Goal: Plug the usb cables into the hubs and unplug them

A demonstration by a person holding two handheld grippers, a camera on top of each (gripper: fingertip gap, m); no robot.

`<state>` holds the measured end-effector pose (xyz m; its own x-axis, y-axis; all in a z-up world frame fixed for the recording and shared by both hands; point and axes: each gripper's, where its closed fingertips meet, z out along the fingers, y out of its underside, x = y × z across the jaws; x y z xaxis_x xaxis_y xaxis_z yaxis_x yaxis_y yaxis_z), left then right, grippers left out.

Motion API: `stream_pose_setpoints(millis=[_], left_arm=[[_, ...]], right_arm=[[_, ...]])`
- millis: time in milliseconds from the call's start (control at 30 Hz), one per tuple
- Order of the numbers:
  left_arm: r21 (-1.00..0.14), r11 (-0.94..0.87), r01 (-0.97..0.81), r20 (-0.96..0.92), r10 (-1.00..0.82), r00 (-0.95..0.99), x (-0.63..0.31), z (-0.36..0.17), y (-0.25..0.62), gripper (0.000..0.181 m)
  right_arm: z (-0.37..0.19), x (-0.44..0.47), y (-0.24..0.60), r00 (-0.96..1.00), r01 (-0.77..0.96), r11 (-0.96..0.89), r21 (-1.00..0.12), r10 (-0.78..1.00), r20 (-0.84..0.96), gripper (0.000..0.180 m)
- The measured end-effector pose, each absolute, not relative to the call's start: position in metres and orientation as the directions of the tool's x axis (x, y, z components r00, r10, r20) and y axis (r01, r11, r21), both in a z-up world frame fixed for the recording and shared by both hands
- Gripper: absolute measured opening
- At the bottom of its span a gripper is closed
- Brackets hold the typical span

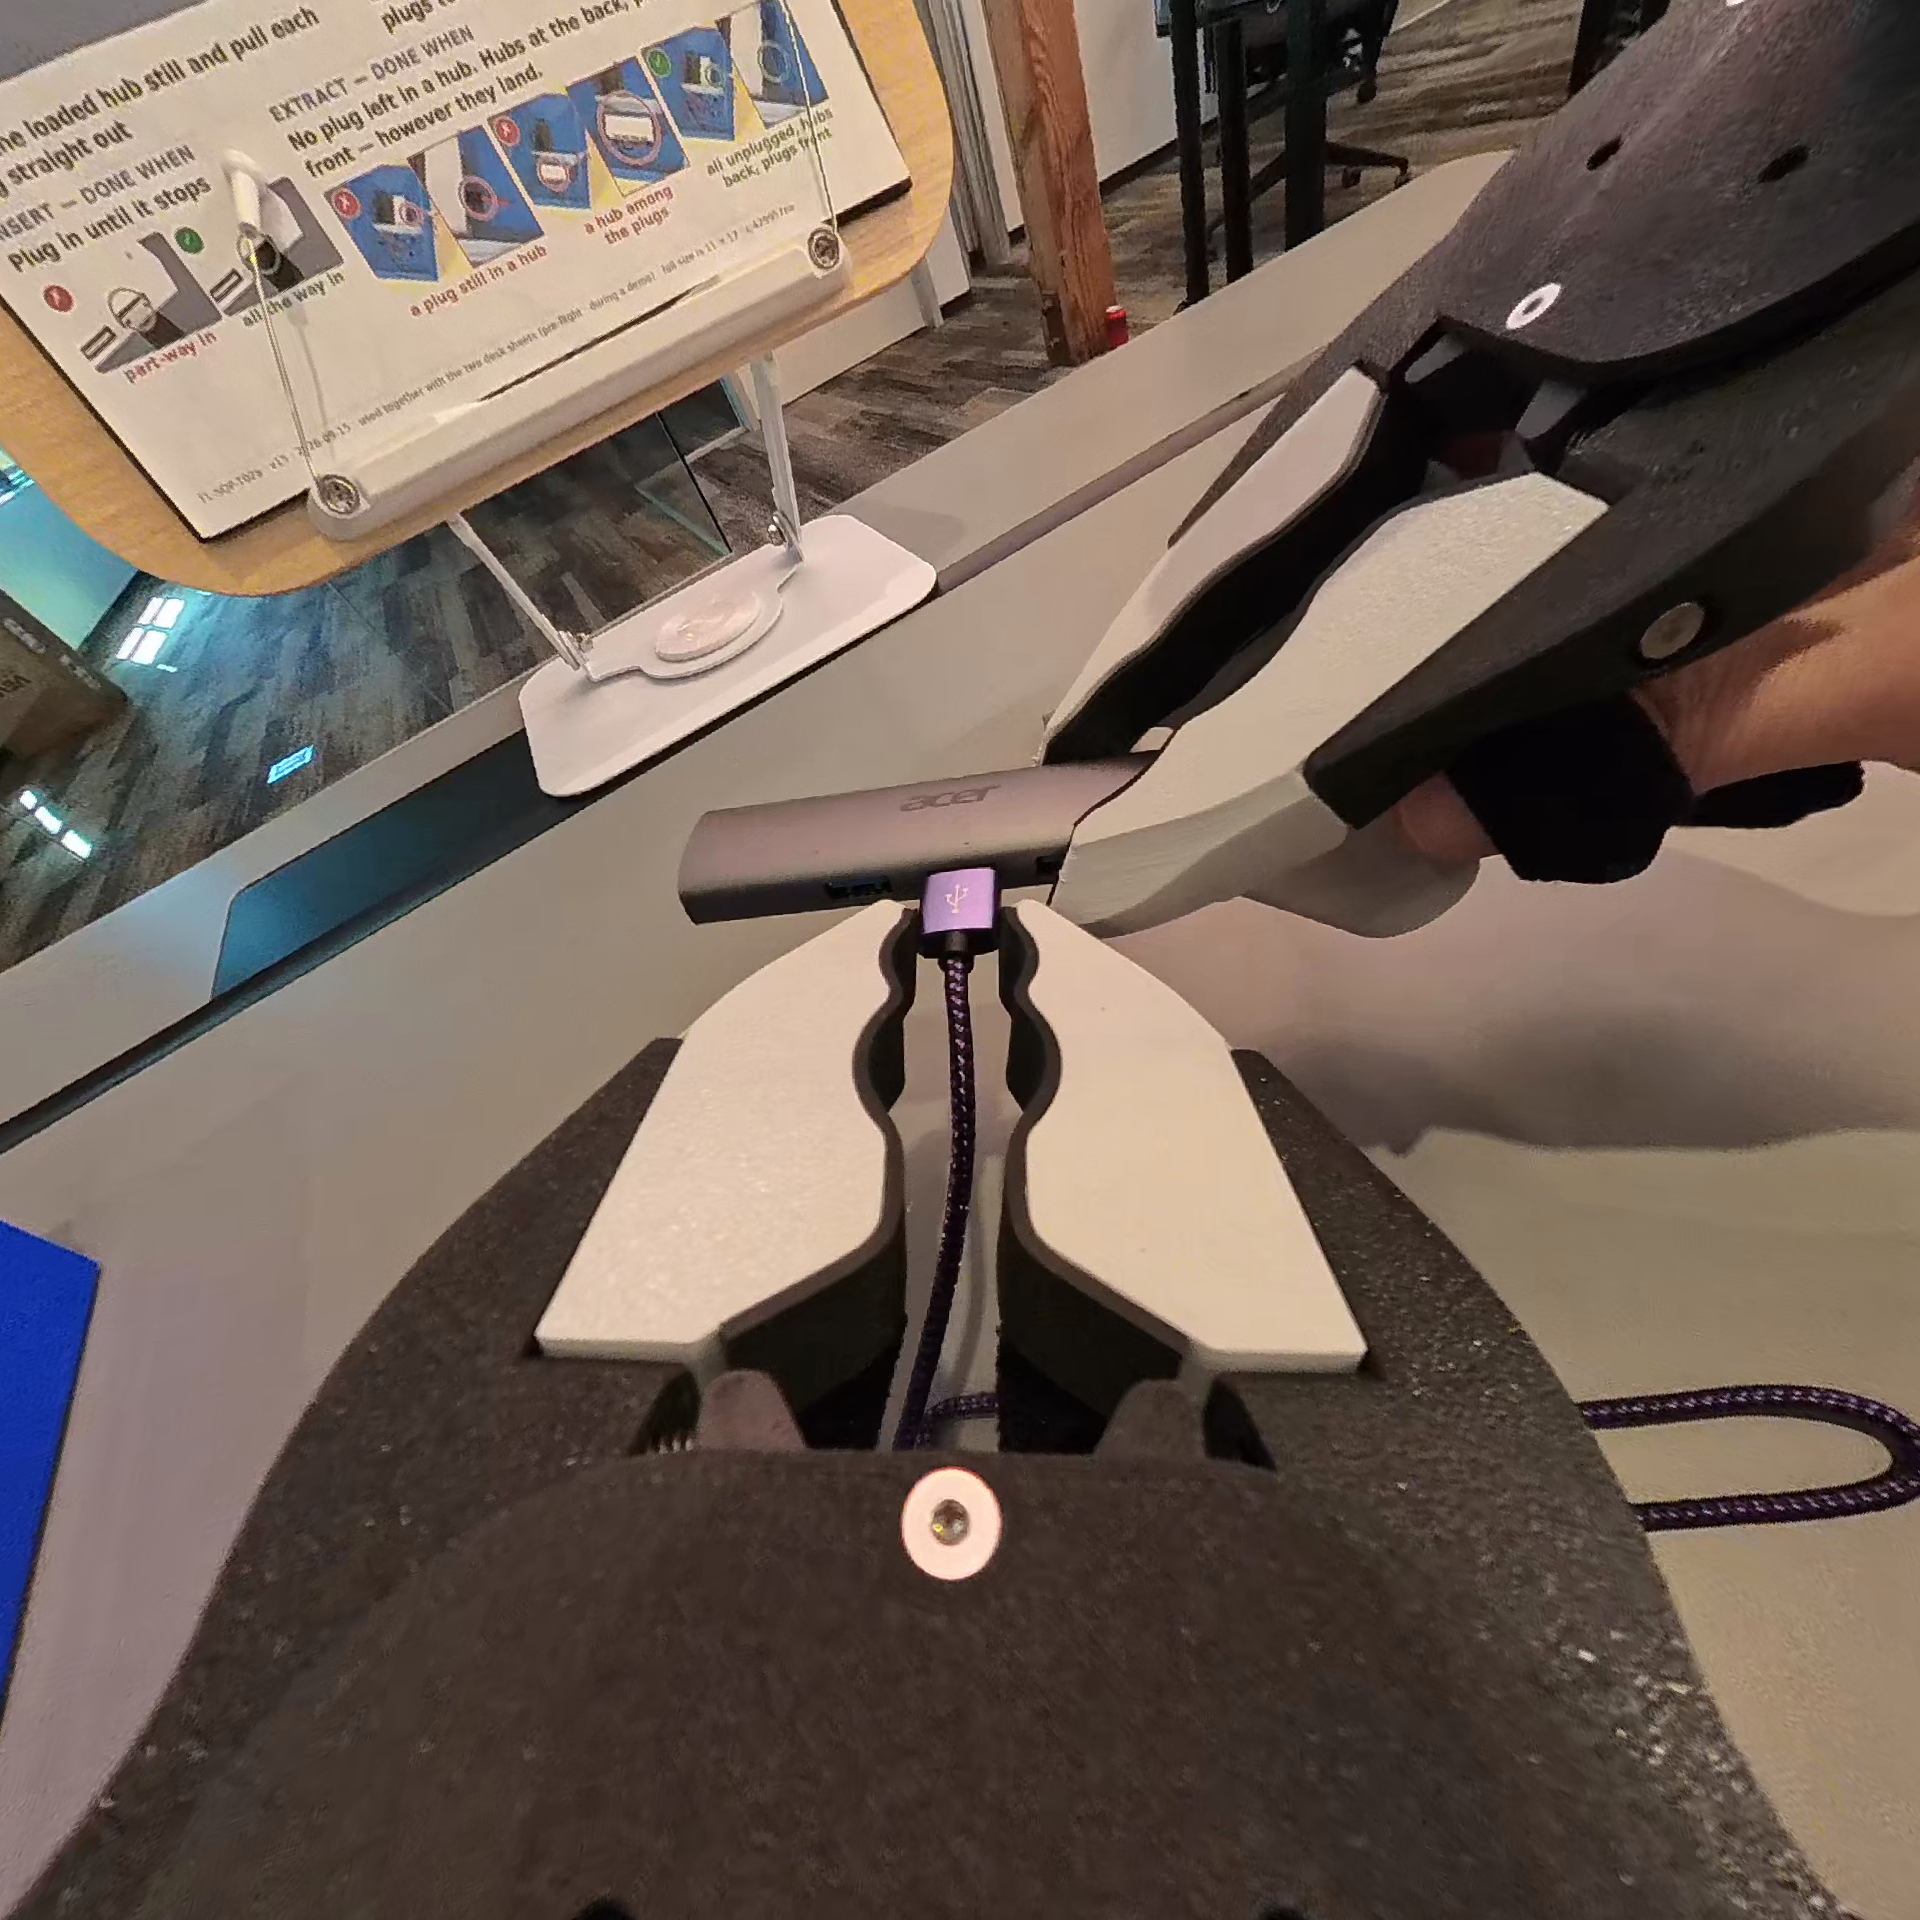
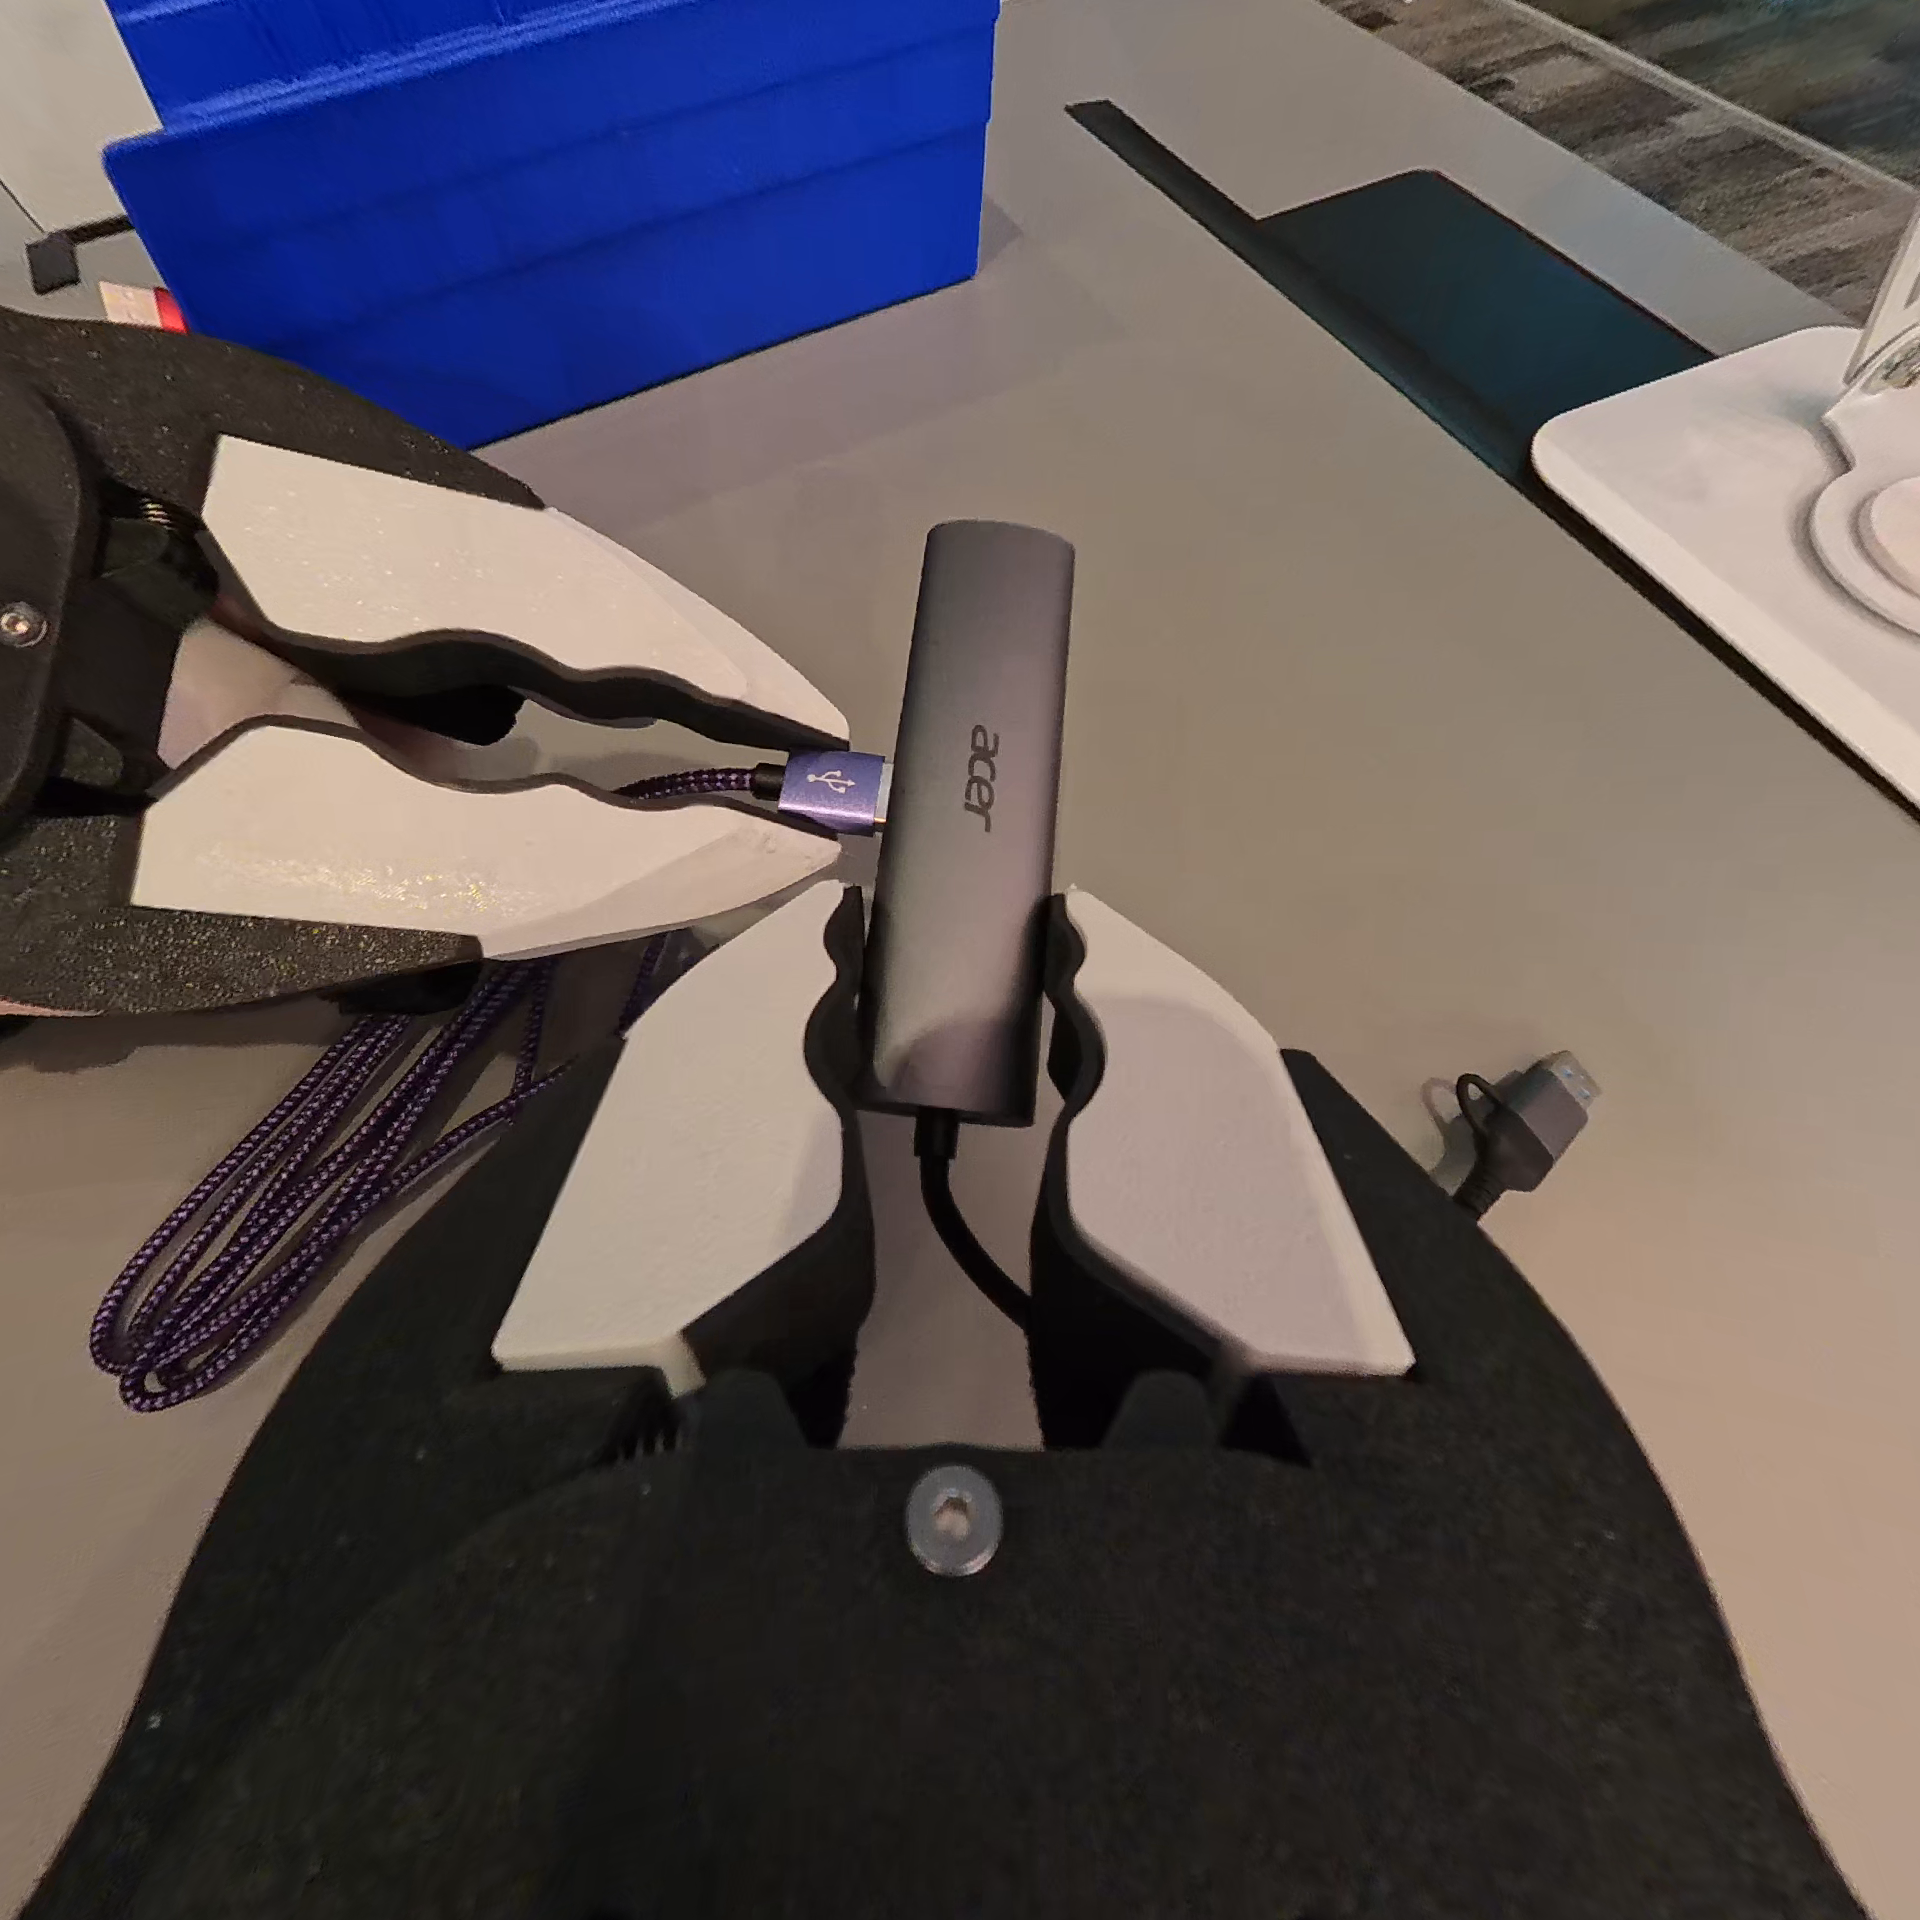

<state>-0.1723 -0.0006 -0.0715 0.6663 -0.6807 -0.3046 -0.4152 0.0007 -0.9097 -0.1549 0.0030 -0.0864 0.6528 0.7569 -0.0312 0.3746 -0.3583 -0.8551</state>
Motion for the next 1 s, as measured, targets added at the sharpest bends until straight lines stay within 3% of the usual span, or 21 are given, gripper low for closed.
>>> stream_pose_setpoints(millis=[400,567,700,800,1000], left_arm=[[-0.915,0.008,-0.404,-0.308,-0.661,0.684,-0.173,-0.069,0.001,0.015],[-0.927,0.074,-0.367,-0.327,-0.637,0.698,-0.179,-0.052,-0.006,0.023],[-0.955,0.039,-0.294,-0.244,-0.666,0.705,-0.193,-0.041,-0.009,0.011],[-0.975,-0.005,-0.222,-0.165,-0.652,0.740,-0.210,-0.033,-0.002,0.014],[-0.980,-0.094,-0.176,-0.080,-0.625,0.776,-0.233,-0.035,0.011,0.018]], right_arm=[[-0.082,-0.156,0.007,0.666,0.360,-0.338,-0.870,0.745,-0.014,0.033],[-0.080,-0.144,0.014,0.691,0.462,-0.237,-0.855,0.701,0.179,0.033],[-0.064,-0.140,0.015,0.685,0.509,-0.111,-0.854,0.653,0.324,0.032],[-0.051,-0.142,0.009,0.665,0.562,-0.019,-0.827,0.605,0.438,0.032],[-0.037,-0.142,-0.009,0.637,0.607,0.023,-0.794,0.582,0.505,0.032]])
